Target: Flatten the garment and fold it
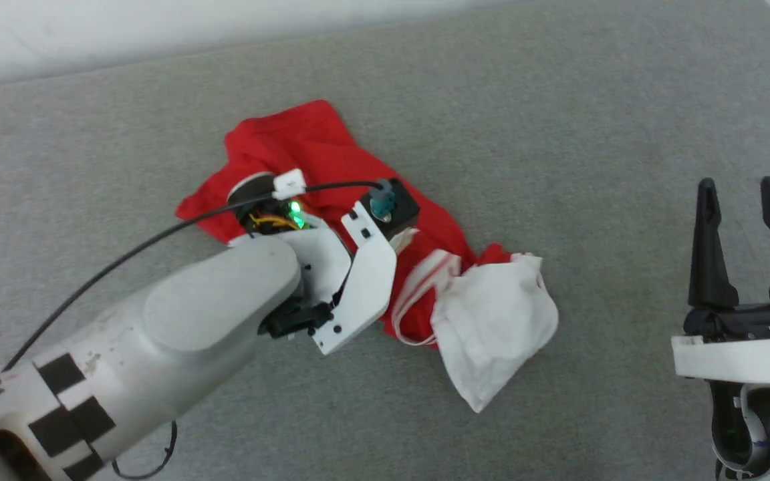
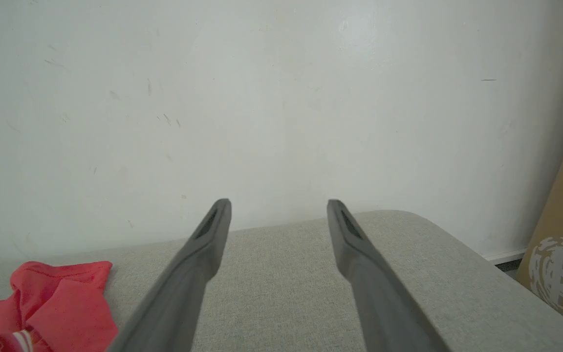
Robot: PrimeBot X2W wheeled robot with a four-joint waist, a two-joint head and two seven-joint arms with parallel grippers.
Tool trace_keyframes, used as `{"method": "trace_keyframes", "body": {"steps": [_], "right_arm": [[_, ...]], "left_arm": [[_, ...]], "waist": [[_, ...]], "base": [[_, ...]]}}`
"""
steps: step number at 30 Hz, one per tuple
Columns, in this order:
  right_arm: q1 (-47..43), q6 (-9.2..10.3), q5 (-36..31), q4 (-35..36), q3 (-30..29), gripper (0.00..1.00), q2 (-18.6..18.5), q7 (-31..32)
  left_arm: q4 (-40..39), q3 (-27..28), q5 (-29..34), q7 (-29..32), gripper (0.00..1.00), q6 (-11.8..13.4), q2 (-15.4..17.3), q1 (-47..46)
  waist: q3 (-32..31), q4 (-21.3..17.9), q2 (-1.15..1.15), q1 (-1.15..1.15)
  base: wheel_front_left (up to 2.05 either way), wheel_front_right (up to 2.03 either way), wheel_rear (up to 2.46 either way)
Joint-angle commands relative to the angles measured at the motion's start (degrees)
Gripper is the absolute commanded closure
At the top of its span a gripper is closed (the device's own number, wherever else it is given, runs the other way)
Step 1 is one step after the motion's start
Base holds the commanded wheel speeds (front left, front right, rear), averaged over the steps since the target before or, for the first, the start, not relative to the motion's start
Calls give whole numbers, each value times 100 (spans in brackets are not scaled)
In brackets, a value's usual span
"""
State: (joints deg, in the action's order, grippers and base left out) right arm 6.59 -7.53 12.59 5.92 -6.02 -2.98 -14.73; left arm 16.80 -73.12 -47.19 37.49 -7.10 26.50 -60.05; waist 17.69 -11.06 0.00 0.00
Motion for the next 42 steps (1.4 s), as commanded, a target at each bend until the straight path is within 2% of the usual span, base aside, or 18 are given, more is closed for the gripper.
{"method": "trace_keyframes", "body": {"steps": [1, 3, 4, 8, 12, 16, 20, 24, 25, 26, 27, 30, 33, 36, 39, 42], "right_arm": [[-68, 4, -58, -5, -29, 0, 11, -27], [-144, 4, -102, -7, -39, 0, 11, -27], [-144, 4, -102, -7, -39, 0, 11, -27], [-272, 4, -189, -9, -17, 0, 11, -27], [-335, 4, -253, 11, -62, 0, 11, -27], [-355, 4, -284, 16, -53, 0, 11, -27], [-396, 4, -316, -11, -18, 0, 11, -27], [-450, 4, -350, -60, 8, 0, 11, -27], [-467, 4, -362, -70, 10, 0, 11, -27], [-482, 4, -374, -80, 9, 0, 11, -27], [-500, 4, -385, -90, 6, 0, 11, -27], [-568, 4, -414, -104, -10, 0, 11, -27], [-642, 4, -431, -109, -29, 0, 11, -27], [-702, 4, -430, -96, -57, 0, 11, -27], [-720, 4, -431, -88, -43, 0, 11, -27], [-691, 4, -431, -107, 8, 0, 11, -27]], "left_arm": [[-49, -10, -36, -458, 100, -38, 86, -117], [-38, 88, -141, -972, 100, -38, 228, -119], [-38, 88, -141, -972, 100, -38, 228, -119], [39, 361, -288, -1732, 100, 33, 677, 201], [112, 652, -517, -2328, 100, 417, 1165, 790], [199, 803, -850, -2776, 100, 816, 1520, 1609], [352, 846, -1272, -3069, 100, 1049, 1575, 2438], [508, 813, -1504, -3248, 100, 1149, 1416, 2944], [545, 849, -1543, -3350, 74, 1172, 1373, 3008], [578, 889, -1571, -3466, 4, 1190, 1335, 3058], [603, 934, -1562, -3611, 0, 1225, 1305, 3081], [565, 1147, -1429, -4185, 0, 1427, 1294, 3034], [274, 1274, -1096, -4593, 0, 1756, 1448, 2850], [-279, 1409, -818, -4725, 0, 1966, 1683, 2514], [-822, 1478, -596, -4613, 0, 1940, 1795, 2031], [-1054, 1242, -173, -4091, 0, 1713, 1810, 1396]], "waist": [[-312, 362, 0, 0], [-442, 520, 0, 0], [-442, 520, 0, 0], [-632, 798, 0, 0], [-707, 1036, 0, 0], [-716, 1157, 0, 0], [-734, 1226, 0, 0], [-821, 1280, 0, 0], [-858, 1297, 0, 0], [-901, 1314, 0, 0], [-952, 1334, 0, 0], [-1106, 1395, 0, 0], [-1250, 1453, 0, 0], [-1335, 1524, 0, 0], [-1357, 1580, 0, 0], [-1346, 1569, 0, 0]], "base": [[0, 0, 0], [0, 0, 0], [0, 0, 0], [0, 0, 0], [0, 0, 0], [0, 0, 0], [0, 0, 0], [0, 0, 0], [0, 0, 0], [0, 0, 0], [0, 0, 0], [0, 0, 0], [0, 0, 0], [0, 0, 0], [0, 0, 0], [0, 0, 0]]}}
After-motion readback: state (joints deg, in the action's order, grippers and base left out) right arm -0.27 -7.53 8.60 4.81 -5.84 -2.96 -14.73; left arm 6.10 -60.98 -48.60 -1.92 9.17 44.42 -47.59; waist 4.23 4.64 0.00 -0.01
